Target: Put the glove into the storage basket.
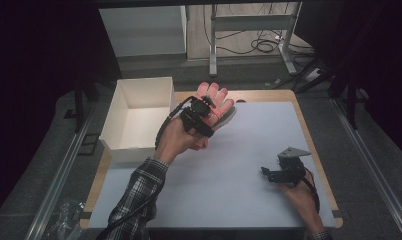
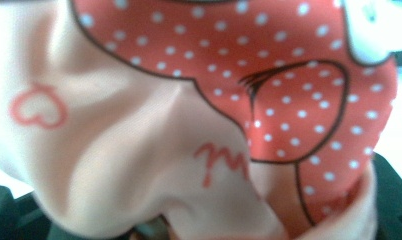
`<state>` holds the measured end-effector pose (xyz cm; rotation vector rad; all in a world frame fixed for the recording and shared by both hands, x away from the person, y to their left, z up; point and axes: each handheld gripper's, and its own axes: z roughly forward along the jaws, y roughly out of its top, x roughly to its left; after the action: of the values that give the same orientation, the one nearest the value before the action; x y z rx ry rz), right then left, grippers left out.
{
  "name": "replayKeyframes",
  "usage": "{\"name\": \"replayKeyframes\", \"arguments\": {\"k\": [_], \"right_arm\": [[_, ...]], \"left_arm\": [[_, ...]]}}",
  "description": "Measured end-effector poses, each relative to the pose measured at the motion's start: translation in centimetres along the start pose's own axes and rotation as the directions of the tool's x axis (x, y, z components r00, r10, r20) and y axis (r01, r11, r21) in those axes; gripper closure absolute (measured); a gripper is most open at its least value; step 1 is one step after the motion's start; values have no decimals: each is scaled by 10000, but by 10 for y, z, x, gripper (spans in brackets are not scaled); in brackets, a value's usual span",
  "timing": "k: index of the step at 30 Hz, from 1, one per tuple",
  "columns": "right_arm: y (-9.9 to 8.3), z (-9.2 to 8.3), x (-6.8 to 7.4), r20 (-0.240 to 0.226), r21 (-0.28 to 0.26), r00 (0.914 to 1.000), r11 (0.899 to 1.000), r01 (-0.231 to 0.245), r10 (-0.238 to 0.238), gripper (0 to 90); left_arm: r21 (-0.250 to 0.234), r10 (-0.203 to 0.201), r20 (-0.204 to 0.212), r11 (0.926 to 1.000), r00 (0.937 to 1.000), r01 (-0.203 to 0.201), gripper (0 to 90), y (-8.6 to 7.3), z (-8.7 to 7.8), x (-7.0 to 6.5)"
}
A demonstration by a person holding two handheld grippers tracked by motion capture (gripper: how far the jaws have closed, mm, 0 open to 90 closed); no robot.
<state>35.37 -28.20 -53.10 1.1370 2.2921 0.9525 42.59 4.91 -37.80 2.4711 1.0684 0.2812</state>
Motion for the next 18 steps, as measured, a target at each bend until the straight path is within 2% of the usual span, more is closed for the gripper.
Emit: {"name": "replayKeyframes", "arguments": {"k": [5,7,10,14,18], "right_arm": [[0,0,0,5,2,10000,10000,9,-9,166],[0,0,0,2,4,10000,10000,4,-4,166],[0,0,0,-7,7,10000,10000,-16,16,166],[0,0,0,-8,8,10000,10000,-16,16,166],[0,0,0,-8,6,10000,10000,-14,14,166]], "left_arm": [[-108,-445,-287,9990,9986,442,389,9,-10,17],[-208,-700,-382,9974,9968,692,388,11,-13,23],[-203,-878,-570,9960,9945,868,387,13,-19,33],[-314,-1260,-798,9918,9888,1239,384,12,-27,46],[-526,-1754,-1043,9839,9789,1707,382,6,-35,62]]}}
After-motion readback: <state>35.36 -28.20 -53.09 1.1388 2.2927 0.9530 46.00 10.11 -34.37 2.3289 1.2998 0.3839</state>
